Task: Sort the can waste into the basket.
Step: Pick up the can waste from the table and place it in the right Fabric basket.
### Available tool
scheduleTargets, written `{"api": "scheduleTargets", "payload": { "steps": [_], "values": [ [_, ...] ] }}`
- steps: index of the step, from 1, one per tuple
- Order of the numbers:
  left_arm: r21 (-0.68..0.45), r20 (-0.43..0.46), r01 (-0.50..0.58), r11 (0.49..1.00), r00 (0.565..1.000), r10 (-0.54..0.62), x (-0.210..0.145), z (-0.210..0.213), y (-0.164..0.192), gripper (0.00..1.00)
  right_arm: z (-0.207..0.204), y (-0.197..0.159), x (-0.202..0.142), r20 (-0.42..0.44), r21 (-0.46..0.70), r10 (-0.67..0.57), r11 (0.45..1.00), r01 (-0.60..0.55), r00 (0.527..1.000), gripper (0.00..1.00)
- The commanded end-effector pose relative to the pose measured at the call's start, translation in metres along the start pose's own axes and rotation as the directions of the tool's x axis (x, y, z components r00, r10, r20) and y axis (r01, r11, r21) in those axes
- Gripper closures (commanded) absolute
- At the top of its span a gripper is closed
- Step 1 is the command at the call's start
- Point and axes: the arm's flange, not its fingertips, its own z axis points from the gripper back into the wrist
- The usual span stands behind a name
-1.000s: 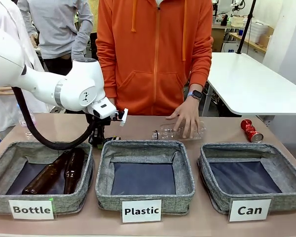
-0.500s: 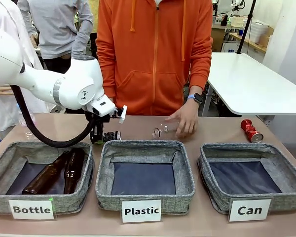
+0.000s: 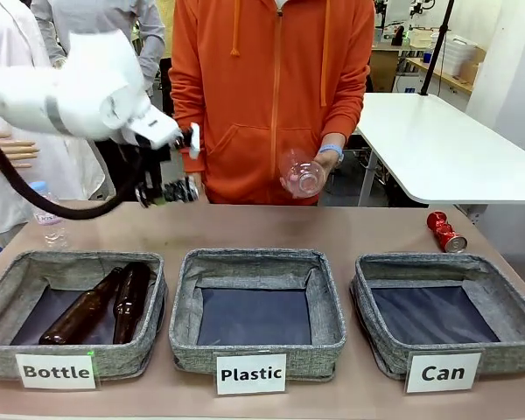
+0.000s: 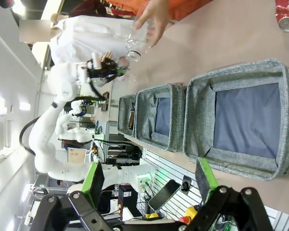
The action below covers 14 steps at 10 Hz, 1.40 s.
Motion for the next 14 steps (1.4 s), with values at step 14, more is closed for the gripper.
{"api": "scheduleTargets", "payload": {
  "steps": [14],
  "values": [
    [-0.228, 0.228, -0.089, 0.97, 0.963, 0.142, -0.139, 0.187, -0.167, 0.81, 0.001, 0.0, 0.0, 0.006, 0.017, 0.026, 1.0, -0.026, 1.0, 0.0]
  ]
}}
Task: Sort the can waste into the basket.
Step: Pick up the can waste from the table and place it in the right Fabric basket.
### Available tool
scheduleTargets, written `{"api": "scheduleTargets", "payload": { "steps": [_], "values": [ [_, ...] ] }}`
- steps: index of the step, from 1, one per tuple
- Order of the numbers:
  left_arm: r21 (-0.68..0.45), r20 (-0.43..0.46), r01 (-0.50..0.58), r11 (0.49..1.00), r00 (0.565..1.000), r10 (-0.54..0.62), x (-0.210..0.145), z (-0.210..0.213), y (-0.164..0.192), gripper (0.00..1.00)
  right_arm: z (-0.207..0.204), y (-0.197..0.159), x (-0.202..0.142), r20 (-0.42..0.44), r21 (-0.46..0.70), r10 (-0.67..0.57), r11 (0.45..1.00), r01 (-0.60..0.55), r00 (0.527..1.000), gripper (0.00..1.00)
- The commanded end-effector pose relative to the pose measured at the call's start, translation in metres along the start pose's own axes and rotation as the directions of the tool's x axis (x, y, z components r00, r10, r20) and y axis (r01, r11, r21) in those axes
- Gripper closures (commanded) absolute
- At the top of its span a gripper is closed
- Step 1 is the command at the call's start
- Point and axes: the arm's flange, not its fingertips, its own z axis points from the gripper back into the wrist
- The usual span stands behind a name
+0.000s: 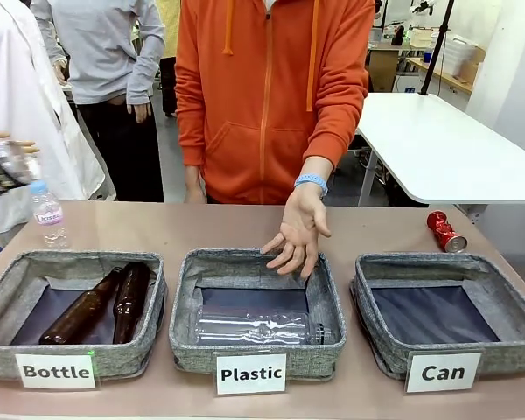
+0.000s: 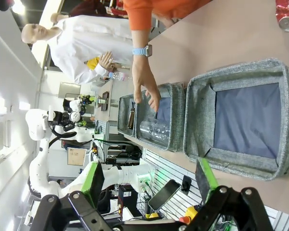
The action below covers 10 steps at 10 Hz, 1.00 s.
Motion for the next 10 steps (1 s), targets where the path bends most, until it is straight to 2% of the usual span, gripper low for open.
{"api": "scheduleTargets", "payload": {
  "steps": [1, 2, 3, 5, 6, 9, 10],
  "values": [
    [0.023, -0.031, 0.051, 0.998, 0.998, -0.05, 0.08, -0.032, 0.003, 0.81, 0.001, 0.0, 0.0, 0.007, 0.018, 0.026, 1.0, -0.026, 1.0, 0.0],
    [-0.001, -0.064, 0.077, 0.997, 0.995, -0.077, 0.09, -0.035, 0.016, 0.81, 0.001, 0.0, 0.0, 0.007, 0.018, 0.026, 1.0, -0.026, 1.0, 0.0],
    [-0.032, -0.087, 0.063, 0.998, 0.994, -0.065, 0.083, -0.034, 0.023, 0.81, 0.001, 0.0, 0.0, 0.007, 0.018, 0.026, 1.0, -0.026, 1.0, 0.0],
    [-0.054, -0.042, 0.048, 0.997, 0.998, -0.05, 0.082, -0.04, 0.022, 0.81, 0.001, 0.0, 0.0, 0.007, 0.018, 0.026, 1.0, -0.026, 1.0, 0.0],
    [-0.034, -0.003, -0.015, 0.999, 1.0, 0.015, 0.092, -0.043, 0.018, 0.81, 0.001, 0.0, 0.0, 0.007, 0.018, 0.026, 1.0, -0.026, 1.0, 0.0],
    [0.016, 0.055, -0.104, 0.994, 0.993, 0.103, 0.151, -0.074, -0.009, 0.81, 0.001, 0.0, 0.0, 0.007, 0.018, 0.026, 1.0, -0.026, 1.0, 0.0],
    [0.035, 0.069, -0.064, 0.997, 0.996, 0.061, 0.186, -0.088, -0.016, 0.81, 0.001, 0.0, 0.0, 0.007, 0.018, 0.026, 1.0, -0.026, 1.0, 0.0]
  ]
}}
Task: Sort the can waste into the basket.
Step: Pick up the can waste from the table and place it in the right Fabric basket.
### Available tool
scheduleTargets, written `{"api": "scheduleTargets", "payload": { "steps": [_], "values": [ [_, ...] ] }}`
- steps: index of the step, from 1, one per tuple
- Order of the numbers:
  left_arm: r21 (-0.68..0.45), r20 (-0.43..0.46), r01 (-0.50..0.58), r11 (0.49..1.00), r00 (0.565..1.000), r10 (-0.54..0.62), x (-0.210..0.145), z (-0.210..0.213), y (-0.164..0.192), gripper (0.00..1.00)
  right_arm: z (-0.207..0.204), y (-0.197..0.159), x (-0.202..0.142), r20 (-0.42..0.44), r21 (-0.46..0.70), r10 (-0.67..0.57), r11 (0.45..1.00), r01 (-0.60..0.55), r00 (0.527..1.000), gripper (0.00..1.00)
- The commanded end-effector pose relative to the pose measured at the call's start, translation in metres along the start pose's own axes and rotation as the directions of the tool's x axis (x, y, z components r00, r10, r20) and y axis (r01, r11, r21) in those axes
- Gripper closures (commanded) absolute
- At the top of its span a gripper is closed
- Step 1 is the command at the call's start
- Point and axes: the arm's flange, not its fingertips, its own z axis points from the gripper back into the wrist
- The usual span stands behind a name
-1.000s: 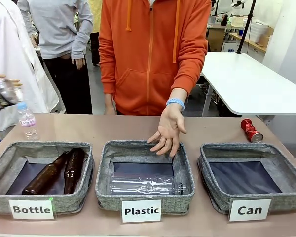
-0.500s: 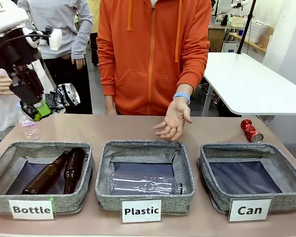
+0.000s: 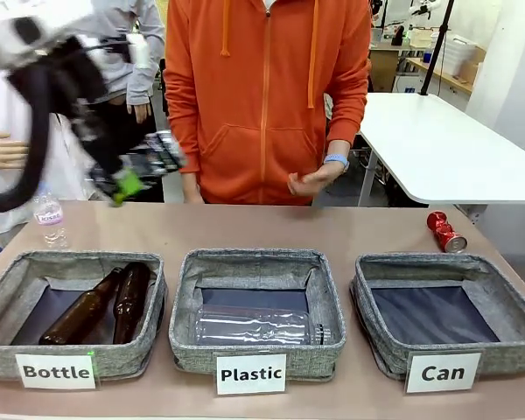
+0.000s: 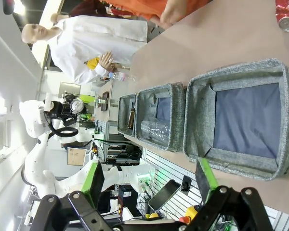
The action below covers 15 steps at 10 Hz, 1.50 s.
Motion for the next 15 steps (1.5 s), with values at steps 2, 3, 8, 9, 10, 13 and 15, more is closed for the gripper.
{"api": "scheduleTargets", "payload": {
  "steps": [2, 3, 8, 9, 10, 13, 15],
  "values": [
    [0.023, 0.1, 0.204, 0.979, 0.974, -0.205, 0.131, -0.059, -0.02, 0.81, 0.047, 0.018, -0.002, 0.056, -0.023, 0.037, 0.999, -0.036, 0.998, 0.0],
    [0.002, 0.126, 0.26, 0.966, 0.958, -0.258, 0.181, -0.08, -0.024, 0.81, 0.079, 0.025, -0.008, 0.073, -0.047, 0.043, 0.998, -0.04, 0.996, 0.0],
    [-0.156, 0.088, 0.417, 0.895, 0.909, -0.408, 0.359, -0.221, -0.085, 0.81, 0.203, -0.011, -0.03, 0.204, -0.087, -0.016, 0.996, 0.034, 0.979, 0.0],
    [-0.188, 0.057, 0.441, 0.878, 0.897, -0.438, 0.37, -0.249, -0.1, 0.81, 0.216, -0.02, -0.03, 0.271, -0.05, -0.046, 0.997, 0.062, 0.962, 0.0],
    [-0.22, 0.021, 0.449, 0.866, 0.89, -0.456, 0.374, -0.273, -0.108, 0.81, 0.189, 0.002, -0.043, 0.204, -0.101, -0.028, 0.994, 0.049, 0.978, 0.0],
    [-0.263, -0.043, 0.429, 0.864, 0.89, -0.455, 0.37, -0.299, -0.116, 0.81, 0.189, 0.002, -0.043, 0.204, -0.101, -0.028, 0.994, 0.049, 0.978, 0.0],
    [-0.248, -0.062, 0.438, 0.864, 0.883, -0.466, 0.372, -0.308, -0.12, 0.25, 0.189, 0.002, -0.043, 0.204, -0.101, -0.028, 0.994, 0.049, 0.978, 0.0]
  ]
}}
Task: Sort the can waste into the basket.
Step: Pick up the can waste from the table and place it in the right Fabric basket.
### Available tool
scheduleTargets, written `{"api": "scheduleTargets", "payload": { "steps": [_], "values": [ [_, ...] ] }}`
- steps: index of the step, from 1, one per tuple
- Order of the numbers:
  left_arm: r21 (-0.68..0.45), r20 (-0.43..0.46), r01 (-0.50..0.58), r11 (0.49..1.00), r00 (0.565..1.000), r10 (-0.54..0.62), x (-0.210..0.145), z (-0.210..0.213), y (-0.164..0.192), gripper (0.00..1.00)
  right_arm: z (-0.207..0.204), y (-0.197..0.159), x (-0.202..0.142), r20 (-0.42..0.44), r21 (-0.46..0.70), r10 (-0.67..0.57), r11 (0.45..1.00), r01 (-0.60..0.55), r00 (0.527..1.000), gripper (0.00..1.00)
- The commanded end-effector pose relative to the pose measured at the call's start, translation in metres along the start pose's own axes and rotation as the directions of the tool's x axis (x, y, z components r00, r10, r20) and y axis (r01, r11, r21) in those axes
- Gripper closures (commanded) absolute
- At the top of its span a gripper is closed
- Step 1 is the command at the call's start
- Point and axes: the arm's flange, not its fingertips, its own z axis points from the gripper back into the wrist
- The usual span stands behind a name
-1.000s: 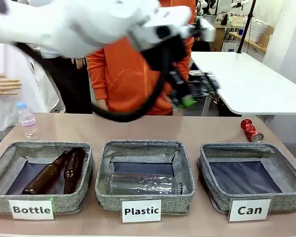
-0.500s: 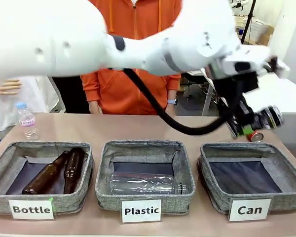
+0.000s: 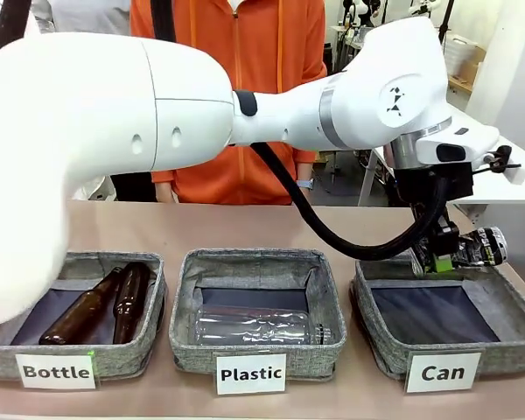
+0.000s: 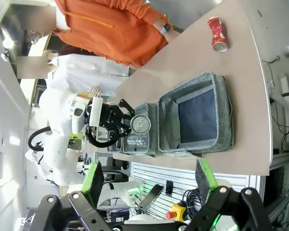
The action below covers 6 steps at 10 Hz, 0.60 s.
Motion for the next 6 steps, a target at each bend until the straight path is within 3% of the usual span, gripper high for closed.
{"api": "scheduleTargets", "payload": {
  "steps": [1, 2, 6],
  "values": [
    [0.028, -0.028, -0.016, 0.999, 0.999, 0.016, 0.021, 0.005, 0.009, 0.24, -0.001, 0.0, -0.008, -0.002, -0.003, -0.005, 1.0, 0.005, 1.0, 0.0],
    [0.047, -0.034, -0.011, 0.999, 0.999, 0.012, 0.023, 0.008, 0.007, 0.0, -0.001, 0.0, -0.008, -0.002, -0.003, -0.005, 1.0, 0.005, 1.0, 0.0],
    [0.098, -0.022, -0.014, 0.995, 1.0, 0.016, 0.014, 0.03, -0.003, 0.0, -0.001, 0.0, -0.008, -0.002, -0.003, -0.005, 1.0, 0.005, 1.0, 0.0]
  ]
}}
